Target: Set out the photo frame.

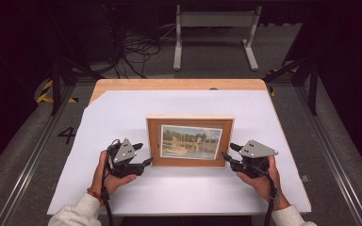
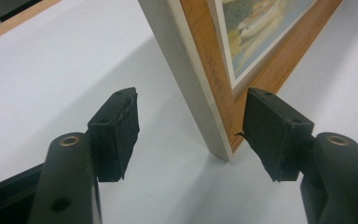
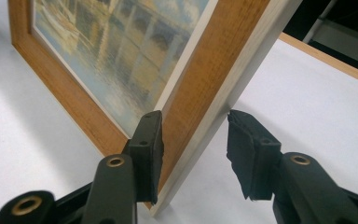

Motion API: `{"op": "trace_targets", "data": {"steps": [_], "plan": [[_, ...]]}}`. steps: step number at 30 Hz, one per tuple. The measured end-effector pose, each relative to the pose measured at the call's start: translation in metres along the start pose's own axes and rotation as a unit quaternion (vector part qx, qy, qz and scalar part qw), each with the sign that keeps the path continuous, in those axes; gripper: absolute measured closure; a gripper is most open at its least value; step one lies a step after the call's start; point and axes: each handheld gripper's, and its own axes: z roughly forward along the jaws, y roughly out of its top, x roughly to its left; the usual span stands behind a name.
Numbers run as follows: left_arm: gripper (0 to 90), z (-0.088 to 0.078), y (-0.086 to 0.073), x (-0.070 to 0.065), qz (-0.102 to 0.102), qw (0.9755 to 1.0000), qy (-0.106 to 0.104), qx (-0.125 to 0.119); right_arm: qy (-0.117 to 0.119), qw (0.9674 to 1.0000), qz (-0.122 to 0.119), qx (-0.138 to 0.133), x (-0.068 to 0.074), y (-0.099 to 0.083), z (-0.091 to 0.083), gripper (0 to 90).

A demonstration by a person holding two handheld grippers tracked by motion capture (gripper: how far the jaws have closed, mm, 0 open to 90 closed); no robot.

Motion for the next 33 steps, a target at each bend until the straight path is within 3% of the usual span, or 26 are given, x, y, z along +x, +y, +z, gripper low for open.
{"op": "trace_targets", "data": {"steps": [9,24,33], "plan": [[27.2,-0.009,-0.007,-0.004,0.005,1.0000,0.005,0.006,-0.005,0.9998,-0.015,0.010,0.003,-0.004,-0.004,52.8],[20.2,-0.034,-0.030,0.001,-0.007,0.9998,0.014,0.011,-0.012,0.9997,-0.016,0.016,-0.001,-0.013,-0.011,40.1],[18.6,-0.042,-0.042,0.000,0.001,0.9994,0.023,0.027,-0.022,0.9989,-0.027,0.030,0.000,-0.023,-0.014,34.4]]}}
